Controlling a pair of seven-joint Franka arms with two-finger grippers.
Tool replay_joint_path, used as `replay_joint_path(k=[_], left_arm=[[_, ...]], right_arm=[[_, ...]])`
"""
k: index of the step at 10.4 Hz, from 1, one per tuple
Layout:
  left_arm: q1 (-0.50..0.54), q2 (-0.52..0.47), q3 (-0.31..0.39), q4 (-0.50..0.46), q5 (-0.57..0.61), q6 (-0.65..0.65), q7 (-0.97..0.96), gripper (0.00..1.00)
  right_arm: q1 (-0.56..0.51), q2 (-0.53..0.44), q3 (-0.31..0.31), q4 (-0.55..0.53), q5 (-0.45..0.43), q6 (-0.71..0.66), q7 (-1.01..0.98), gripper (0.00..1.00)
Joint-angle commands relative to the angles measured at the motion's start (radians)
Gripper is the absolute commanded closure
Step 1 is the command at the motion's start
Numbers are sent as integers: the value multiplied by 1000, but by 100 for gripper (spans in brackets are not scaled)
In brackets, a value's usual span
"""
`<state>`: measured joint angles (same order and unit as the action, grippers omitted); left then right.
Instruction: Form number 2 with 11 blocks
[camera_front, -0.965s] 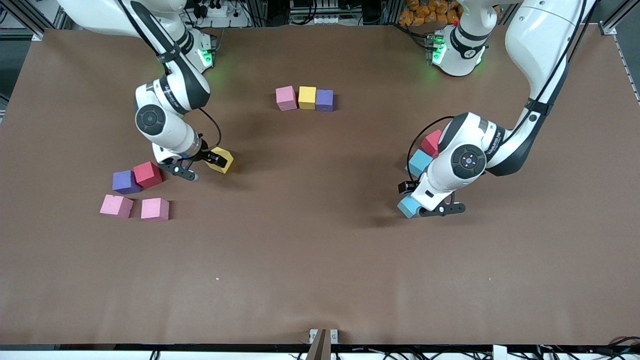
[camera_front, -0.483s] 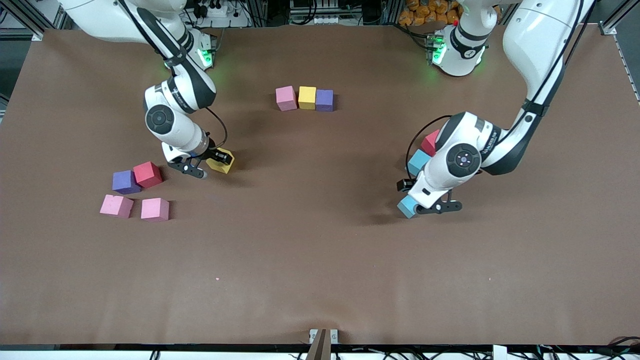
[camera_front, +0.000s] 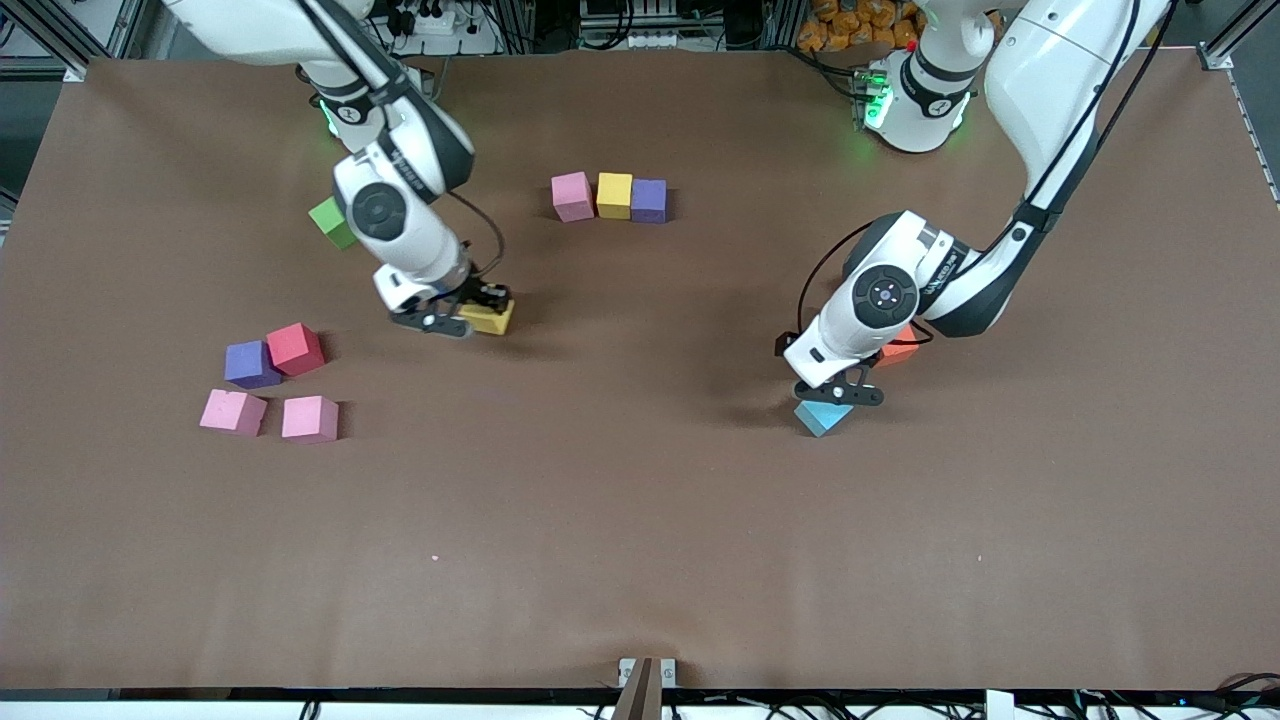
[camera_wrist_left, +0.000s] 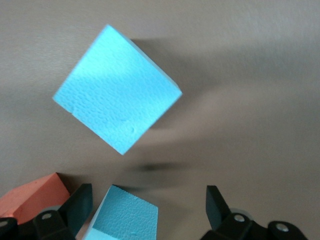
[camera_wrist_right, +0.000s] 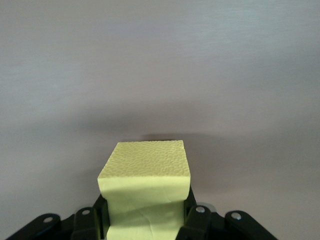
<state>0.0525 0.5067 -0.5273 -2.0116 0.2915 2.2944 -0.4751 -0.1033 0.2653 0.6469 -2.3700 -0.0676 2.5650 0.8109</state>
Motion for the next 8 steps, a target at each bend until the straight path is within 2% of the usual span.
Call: replay_joint_path(k=[1, 3, 4, 6, 7, 8], left_arm=[[12, -22, -5, -48, 21, 5, 81, 0], [15, -36, -5, -73, 21, 5, 156, 0], [15, -52, -5, -102, 21, 5, 174, 0], [17, -79, -5, -147, 44, 5, 211, 0], [32, -115, -5, -182, 44, 5, 248, 0], [58, -131, -6, -200, 44, 5, 272, 0]], right_arm=[[101, 3, 2, 66, -21, -22, 63, 100], [179, 47, -1, 151, -26, -38, 181, 100], [220, 89, -6, 220, -59, -101, 258, 100], [290, 214, -1, 403, -231, -262, 490, 100], [309, 235, 2, 419, -279, -266, 546, 100], [330, 236, 5, 417, -287, -266, 548, 100]])
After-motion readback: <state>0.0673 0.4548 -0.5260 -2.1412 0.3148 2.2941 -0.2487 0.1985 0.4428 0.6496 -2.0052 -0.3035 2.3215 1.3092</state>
